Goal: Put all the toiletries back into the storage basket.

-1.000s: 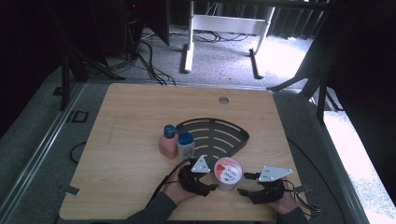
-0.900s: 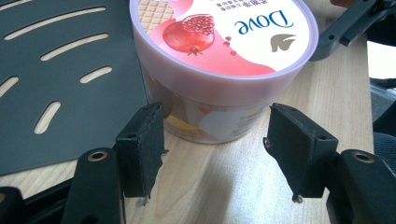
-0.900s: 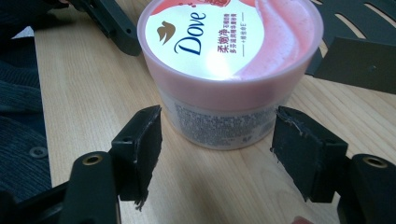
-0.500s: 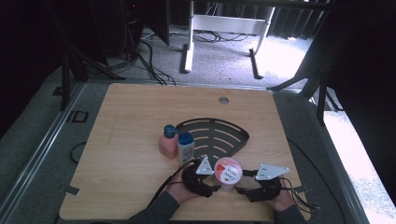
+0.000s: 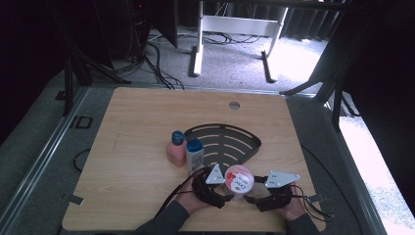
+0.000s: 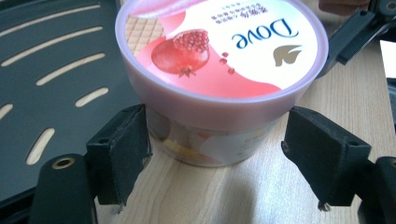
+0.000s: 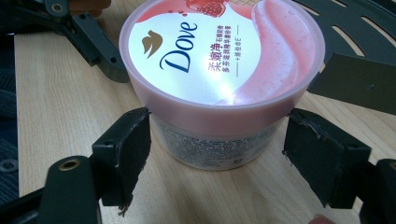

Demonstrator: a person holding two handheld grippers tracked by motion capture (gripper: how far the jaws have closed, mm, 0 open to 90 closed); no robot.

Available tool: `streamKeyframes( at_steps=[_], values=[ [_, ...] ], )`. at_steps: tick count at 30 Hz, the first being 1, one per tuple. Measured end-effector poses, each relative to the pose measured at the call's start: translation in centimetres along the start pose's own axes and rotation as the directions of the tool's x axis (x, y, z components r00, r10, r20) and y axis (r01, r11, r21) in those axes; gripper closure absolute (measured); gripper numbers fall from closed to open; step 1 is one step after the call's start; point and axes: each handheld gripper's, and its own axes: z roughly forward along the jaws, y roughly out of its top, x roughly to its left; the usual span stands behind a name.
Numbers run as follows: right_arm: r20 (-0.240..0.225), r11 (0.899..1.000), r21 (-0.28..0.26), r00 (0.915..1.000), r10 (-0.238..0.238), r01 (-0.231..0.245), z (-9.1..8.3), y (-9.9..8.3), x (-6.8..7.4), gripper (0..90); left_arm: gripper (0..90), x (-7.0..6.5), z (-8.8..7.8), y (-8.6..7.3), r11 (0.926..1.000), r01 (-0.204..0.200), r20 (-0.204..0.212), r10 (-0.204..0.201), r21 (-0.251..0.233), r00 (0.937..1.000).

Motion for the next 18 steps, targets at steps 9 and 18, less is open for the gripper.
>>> streamKeyframes(
  at_steps=[9,18],
  values=[
    [0.012,1.0,0.002,0.9998,-0.013,0.013,-0.01,0.07,0.17,22.8,19.9,-0.38,0.16,0.05,0.9991,-0.041,-0.029,0.041,-0.013,0.9987],
    [0.021,1.0,0.008,0.9997,-0.012,0.011,-0.01,0.18,0.35,22.7,18.3,-0.42,0.21,0.18,0.9993,-0.036,-0.031,0.036,-0.008,0.9989]
  ],
)
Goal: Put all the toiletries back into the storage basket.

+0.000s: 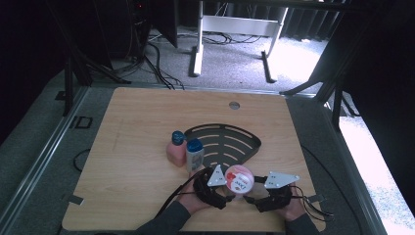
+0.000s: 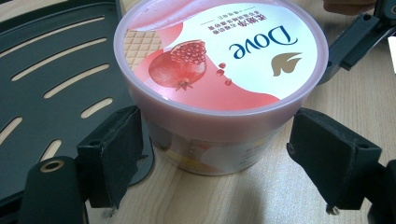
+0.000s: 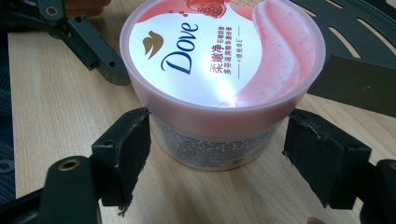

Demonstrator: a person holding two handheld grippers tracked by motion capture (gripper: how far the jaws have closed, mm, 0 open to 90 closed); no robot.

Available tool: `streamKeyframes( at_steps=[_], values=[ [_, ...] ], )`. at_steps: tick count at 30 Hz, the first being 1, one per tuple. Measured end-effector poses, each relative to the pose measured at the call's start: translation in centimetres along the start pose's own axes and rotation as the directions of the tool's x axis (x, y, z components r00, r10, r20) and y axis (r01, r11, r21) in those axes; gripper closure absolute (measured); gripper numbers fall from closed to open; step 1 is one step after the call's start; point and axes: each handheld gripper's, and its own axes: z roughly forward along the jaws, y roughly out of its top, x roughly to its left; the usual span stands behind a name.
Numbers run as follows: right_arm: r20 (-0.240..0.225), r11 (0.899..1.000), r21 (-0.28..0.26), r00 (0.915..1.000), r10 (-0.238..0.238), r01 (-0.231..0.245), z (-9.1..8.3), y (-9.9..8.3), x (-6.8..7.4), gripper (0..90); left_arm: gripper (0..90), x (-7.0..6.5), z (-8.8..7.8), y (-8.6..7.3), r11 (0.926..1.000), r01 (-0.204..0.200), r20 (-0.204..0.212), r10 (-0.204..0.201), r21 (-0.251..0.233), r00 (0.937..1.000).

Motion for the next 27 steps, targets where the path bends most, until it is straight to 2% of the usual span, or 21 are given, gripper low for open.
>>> streamKeyframes(
  at_steps=[14,27],
  values=[
    [0.011,1.0,0.001,0.9999,-0.001,0.001,-0.2,0.2,0.3,22.4,18.5,-0.3,-0.3,0.3,1.0,0.007,-0.006,-0.007,0.002,1.0],
    [0.019,1.0,-0.007,0.9997,-0.018,0.018,-0.7,0.8,0.4,22.2,18.5,-0.5,-0.9,1.1,0.9999,-0.011,-0.029,0.011,0.008,0.9995]
  ],
)
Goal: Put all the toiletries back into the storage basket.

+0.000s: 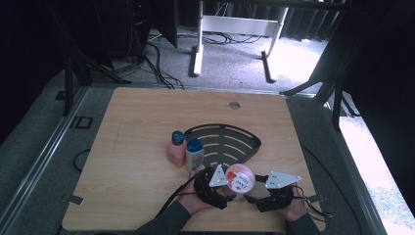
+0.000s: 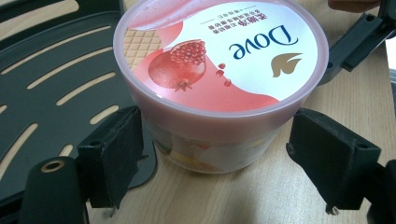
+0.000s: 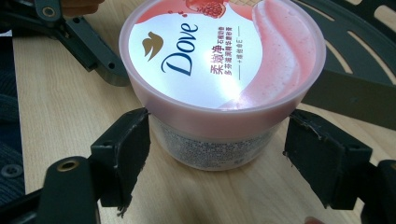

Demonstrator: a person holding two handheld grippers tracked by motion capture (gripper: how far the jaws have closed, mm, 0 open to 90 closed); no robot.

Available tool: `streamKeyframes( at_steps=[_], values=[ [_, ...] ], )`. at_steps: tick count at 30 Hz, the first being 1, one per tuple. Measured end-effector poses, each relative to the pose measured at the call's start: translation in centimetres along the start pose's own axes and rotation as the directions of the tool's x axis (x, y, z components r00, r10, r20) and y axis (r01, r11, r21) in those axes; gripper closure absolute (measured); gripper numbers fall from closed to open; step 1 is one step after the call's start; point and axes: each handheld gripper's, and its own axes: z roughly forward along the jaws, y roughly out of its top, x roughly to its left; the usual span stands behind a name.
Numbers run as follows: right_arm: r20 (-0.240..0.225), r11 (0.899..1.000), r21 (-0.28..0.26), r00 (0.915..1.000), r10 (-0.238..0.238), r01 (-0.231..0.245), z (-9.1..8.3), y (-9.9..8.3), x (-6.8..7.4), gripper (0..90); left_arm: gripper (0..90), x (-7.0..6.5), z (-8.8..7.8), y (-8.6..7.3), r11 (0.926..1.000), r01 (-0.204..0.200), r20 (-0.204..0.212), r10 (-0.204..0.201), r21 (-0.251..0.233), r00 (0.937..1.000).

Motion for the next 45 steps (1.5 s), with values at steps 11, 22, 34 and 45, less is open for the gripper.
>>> streamKeyframes(
  at_steps=[11,22,34,45],
  values=[
    [-0.005,1.0,-0.004,1.0,-0.001,0.001,-0.2,0.7,-0.5,21.6,18.5,0.1,-0.4,0.8,1.0,-0.009,-0.027,0.009,0.002,0.9996],
    [0.003,1.0,-0.017,1.0,-0.009,0.009,-0.2,1.4,-1.2,21.0,18.5,0.7,-0.5,1.8,0.9995,-0.027,-0.047,0.028,0.017,0.9985],
    [0.025,1.0,-0.015,0.9993,-0.027,0.027,-0.6,2.2,-2.1,20.1,18.5,1.3,-0.4,2.9,0.9996,-0.023,-0.062,0.024,0.016,0.9978],
    [0.028,0.999,-0.018,0.9988,-0.041,0.041,-0.6,3.0,-2.9,19.2,18.5,1.8,-0.4,3.5,1.0,-0.003,-0.079,0.003,0.002,0.9969]
  ],
)
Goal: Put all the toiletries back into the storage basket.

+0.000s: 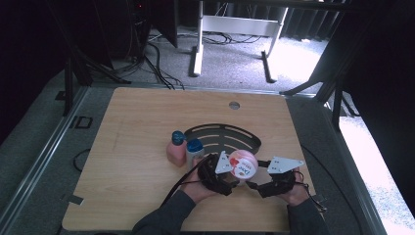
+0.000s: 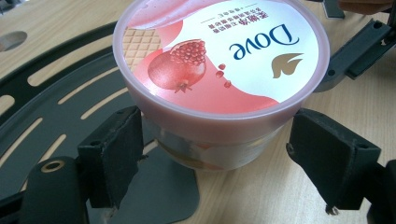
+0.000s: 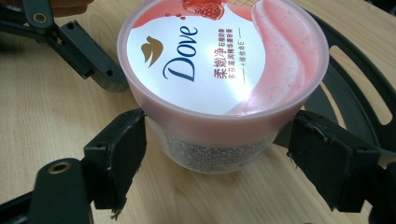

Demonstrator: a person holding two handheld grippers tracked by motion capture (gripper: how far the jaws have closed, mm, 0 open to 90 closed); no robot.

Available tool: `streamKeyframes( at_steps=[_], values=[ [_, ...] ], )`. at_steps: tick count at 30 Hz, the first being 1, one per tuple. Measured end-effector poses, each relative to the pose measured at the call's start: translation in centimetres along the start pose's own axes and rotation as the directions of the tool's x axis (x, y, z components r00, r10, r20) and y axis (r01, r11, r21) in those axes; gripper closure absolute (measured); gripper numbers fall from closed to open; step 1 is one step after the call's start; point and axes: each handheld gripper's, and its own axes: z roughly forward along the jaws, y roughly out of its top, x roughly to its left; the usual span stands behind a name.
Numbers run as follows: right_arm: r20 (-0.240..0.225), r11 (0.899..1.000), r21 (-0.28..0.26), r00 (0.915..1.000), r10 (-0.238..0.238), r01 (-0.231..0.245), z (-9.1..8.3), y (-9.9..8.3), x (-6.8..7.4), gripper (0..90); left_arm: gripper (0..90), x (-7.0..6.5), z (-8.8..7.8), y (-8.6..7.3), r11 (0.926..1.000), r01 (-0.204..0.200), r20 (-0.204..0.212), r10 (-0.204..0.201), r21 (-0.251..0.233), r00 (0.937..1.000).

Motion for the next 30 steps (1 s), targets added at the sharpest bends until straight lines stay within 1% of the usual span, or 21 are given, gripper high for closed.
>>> streamKeyframes(
  at_steps=[6,7,11,14,20,22,25,30],
  values=[
    [0.0,1.0,-0.002,1.0,-0.005,0.005,-0.1,0.2,-0.6,19.1,18.5,0.2,0.1,0.5,1.0,-0.006,-0.011,0.006,0.007,0.9999],
    [0.002,1.0,-0.001,1.0,-0.004,0.005,-0.1,0.2,-0.6,19.0,18.5,0.2,0.2,0.6,1.0,-0.001,-0.011,0.001,0.007,0.9999],
    [0.004,1.0,0.008,1.0,-0.009,0.008,0.0,0.3,-0.9,18.9,18.5,0.4,0.4,0.8,0.9997,-0.004,-0.019,0.004,0.025,0.9998],
    [0.003,1.0,0.015,1.0,-0.005,0.005,0.2,0.3,-1.1,18.8,18.5,0.6,0.6,0.8,0.9995,-0.002,-0.02,0.003,0.03,0.9998],
    [-0.005,1.0,0.016,1.0,0.001,-0.001,0.4,0.5,-1.7,18.7,18.5,0.8,0.7,1.2,0.9996,0.001,-0.032,0.0,0.03,0.9995],
    [-0.002,1.0,0.013,1.0,0.0,0.0,0.4,0.6,-1.9,18.7,18.5,1.0,0.7,1.3,0.9995,-0.002,-0.037,0.004,0.031,0.9993],
    [-0.001,1.0,0.002,1.0,0.007,-0.007,0.4,0.7,-2.2,18.8,18.6,1.2,0.8,1.5,0.9997,0.01,-0.035,-0.009,0.021,0.9994],
    [0.005,1.0,0.004,1.0,0.007,-0.007,0.4,0.9,-2.6,18.8,18.9,1.5,1.0,1.8,0.9997,0.011,-0.045,-0.01,0.02,0.9989]
  ],
)
